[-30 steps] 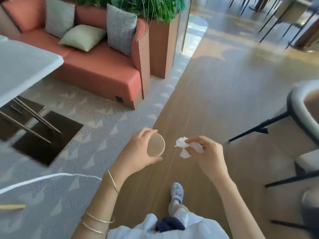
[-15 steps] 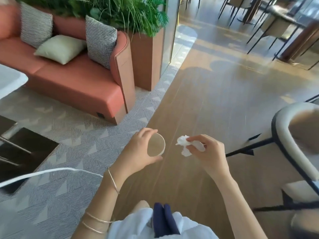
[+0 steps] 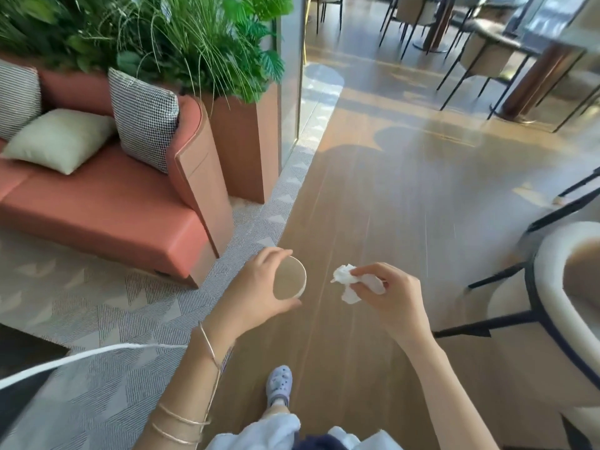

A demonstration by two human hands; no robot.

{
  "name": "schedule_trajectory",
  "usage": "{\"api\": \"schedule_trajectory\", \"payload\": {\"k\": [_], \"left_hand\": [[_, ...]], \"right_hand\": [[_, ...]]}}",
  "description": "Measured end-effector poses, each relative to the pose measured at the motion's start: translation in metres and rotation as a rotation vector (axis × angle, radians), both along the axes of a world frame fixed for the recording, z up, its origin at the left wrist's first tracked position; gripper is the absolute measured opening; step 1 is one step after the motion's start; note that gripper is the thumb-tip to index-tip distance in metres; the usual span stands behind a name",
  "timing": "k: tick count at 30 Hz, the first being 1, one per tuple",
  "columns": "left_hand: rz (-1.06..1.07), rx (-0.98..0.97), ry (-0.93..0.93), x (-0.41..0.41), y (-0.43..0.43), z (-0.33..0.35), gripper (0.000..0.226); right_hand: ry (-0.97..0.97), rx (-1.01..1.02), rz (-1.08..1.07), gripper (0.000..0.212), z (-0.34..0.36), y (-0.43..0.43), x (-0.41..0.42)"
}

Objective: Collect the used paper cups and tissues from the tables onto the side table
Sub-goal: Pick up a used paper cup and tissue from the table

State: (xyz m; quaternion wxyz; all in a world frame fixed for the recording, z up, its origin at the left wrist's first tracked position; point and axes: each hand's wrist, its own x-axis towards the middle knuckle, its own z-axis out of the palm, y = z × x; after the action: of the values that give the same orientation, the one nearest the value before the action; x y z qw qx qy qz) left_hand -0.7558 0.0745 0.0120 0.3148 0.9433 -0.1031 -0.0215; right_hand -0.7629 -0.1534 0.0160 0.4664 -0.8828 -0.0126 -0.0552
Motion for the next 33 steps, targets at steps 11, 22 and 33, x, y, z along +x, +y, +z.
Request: {"api": "schedule_trajectory", "payload": {"k": [11,22,33], "left_hand": [[-0.097,0.019,-0.018,0.189,0.01,0.015,0.082],[-0.09,-0.003,0.031,0.373,-0.049,-0.006,0.082],[-0.072,-0.04,-0.044,0.594,-0.149,0.021,0.081]], "right_hand": [[-0.029,0.028,-0.105,0.024,0.008,0.011,0.175],[0.031,0.04,-0.101,0.027,-0.015,-0.045,0.362],[-0.015,0.028,-0.092,0.021,0.013,-0.148,0.582]]}}
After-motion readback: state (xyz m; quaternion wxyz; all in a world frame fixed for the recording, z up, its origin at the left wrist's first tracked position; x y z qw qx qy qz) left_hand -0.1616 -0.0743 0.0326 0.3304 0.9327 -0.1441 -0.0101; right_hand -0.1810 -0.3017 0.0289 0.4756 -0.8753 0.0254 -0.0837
